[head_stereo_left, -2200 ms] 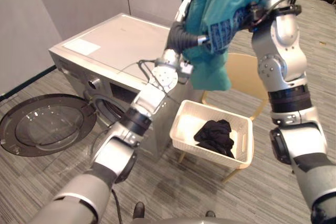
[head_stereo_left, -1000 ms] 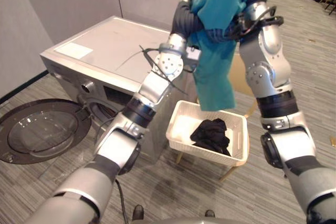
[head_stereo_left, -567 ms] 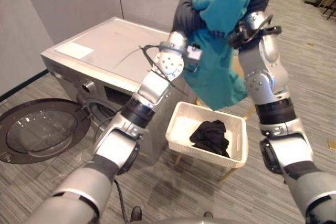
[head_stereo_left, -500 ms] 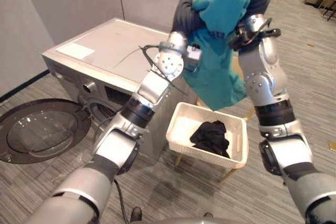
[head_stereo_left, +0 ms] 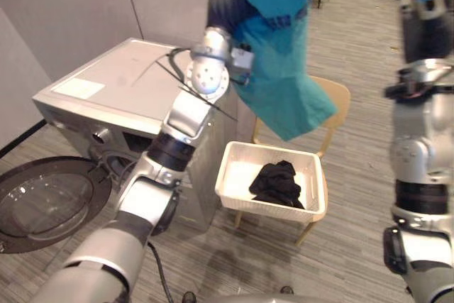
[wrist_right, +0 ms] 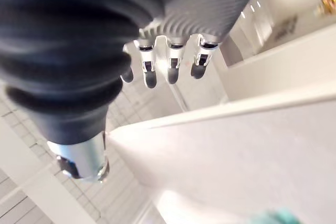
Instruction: Pick up the laundry basket with both hands and put the clothes into the washing machine.
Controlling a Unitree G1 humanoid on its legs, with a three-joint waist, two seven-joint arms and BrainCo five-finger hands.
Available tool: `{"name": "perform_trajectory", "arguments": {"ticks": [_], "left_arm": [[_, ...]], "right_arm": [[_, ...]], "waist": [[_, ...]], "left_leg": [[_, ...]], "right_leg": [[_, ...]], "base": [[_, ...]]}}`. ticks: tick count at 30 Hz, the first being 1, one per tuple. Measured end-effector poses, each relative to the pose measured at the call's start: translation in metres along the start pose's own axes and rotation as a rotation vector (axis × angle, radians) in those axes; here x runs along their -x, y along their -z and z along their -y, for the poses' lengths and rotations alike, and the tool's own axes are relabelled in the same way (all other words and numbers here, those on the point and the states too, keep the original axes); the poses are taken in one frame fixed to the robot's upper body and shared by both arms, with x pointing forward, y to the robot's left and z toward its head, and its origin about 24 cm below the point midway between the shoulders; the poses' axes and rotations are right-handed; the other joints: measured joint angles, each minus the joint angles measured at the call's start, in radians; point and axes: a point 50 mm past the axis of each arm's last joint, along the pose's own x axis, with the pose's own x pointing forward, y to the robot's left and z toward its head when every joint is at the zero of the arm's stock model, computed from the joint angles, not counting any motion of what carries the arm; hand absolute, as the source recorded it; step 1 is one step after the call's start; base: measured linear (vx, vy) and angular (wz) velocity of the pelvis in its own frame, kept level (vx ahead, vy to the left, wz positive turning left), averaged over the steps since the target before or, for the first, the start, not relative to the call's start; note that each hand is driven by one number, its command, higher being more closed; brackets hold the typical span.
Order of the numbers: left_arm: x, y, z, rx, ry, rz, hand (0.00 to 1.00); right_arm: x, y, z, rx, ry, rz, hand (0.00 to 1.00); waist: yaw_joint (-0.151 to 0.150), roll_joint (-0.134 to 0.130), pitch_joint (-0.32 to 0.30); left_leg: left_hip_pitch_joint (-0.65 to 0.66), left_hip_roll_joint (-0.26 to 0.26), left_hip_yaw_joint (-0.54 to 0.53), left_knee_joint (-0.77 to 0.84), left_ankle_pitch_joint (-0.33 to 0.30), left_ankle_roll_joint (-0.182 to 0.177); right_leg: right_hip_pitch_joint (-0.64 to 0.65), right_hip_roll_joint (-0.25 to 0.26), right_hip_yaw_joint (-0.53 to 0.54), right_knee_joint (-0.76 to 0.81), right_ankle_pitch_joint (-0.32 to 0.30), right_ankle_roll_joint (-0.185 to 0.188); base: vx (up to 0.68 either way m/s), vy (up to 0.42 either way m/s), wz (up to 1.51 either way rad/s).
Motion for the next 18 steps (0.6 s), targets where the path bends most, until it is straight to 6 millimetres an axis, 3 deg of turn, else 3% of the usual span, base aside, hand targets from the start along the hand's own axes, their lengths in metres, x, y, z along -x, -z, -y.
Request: {"name": "perform_trajectory", "arguments": {"ticks": [4, 7, 10, 13, 15, 16, 18], "left_arm": [[0.004, 0.005, -0.023, -0.028, -0.074, -0.009, 1.00], [0.007, 0.003, -0.034, -0.029, -0.114, 0.000, 1.00], [0.022, -0.008, -0.048, -0.005, -0.162, 0.068, 1.00], [0.049, -0.017, -0.060, -0.005, -0.203, 0.116, 1.00], [0.080, -0.019, -0.066, 0.002, -0.232, 0.127, 1.00], [0.088, -0.020, -0.068, 0.007, -0.238, 0.129, 1.00], [0.121, -0.017, -0.075, 0.019, -0.277, 0.086, 1.00]], "right_arm": [[0.005, -0.031, 0.041, 0.089, 0.157, 0.113, 0.00], [0.018, -0.037, 0.064, 0.159, 0.268, 0.127, 0.00], [0.048, -0.032, 0.087, 0.247, 0.373, 0.063, 0.00], [0.096, -0.011, 0.094, 0.286, 0.463, -0.062, 0.00], [0.149, 0.008, 0.090, 0.279, 0.543, -0.202, 0.00], [0.162, 0.013, 0.089, 0.263, 0.569, -0.240, 0.00], [0.211, 0.033, 0.079, 0.160, 0.636, -0.404, 0.00]], "waist": [[-0.020, 0.019, -0.013], [-0.023, 0.022, -0.015], [-0.020, 0.026, -0.017], [-0.016, 0.026, -0.018], [-0.007, 0.029, -0.021], [0.001, 0.029, -0.021], [0.016, 0.031, -0.023]], "left_leg": [[0.004, 0.000, 0.012, 0.000, -0.003, 0.001], [0.008, -0.001, 0.016, 0.000, -0.005, 0.001], [0.009, -0.001, 0.015, 0.000, -0.005, 0.001], [0.026, 0.000, 0.010, 0.000, -0.009, 0.001], [0.033, 0.000, -0.012, 0.000, -0.018, -0.003], [0.033, 0.000, -0.013, 0.000, -0.023, -0.002], [0.027, -0.005, -0.034, 0.000, -0.028, 0.004]], "right_leg": [[-0.005, 0.000, 0.012, 0.001, 0.000, 0.000], [-0.005, 0.000, 0.017, 0.001, 0.000, 0.000], [-0.004, 0.000, 0.017, 0.003, 0.000, 0.000], [0.018, -0.001, 0.006, 0.006, -0.006, 0.004], [0.031, -0.003, -0.015, 0.028, -0.030, 0.002], [0.029, -0.004, -0.017, 0.035, -0.035, 0.002], [0.031, -0.011, -0.038, 0.040, -0.042, 0.003]], "base": [[-0.01, 0.007, -0.08], [-0.02, 0.007, -0.06], [0.00, 0.000, 0.00], [0.00, 0.007, 0.10], [0.00, 0.010, 0.25], [-0.01, 0.016, 0.21], [-0.02, 0.018, 0.24]]}}
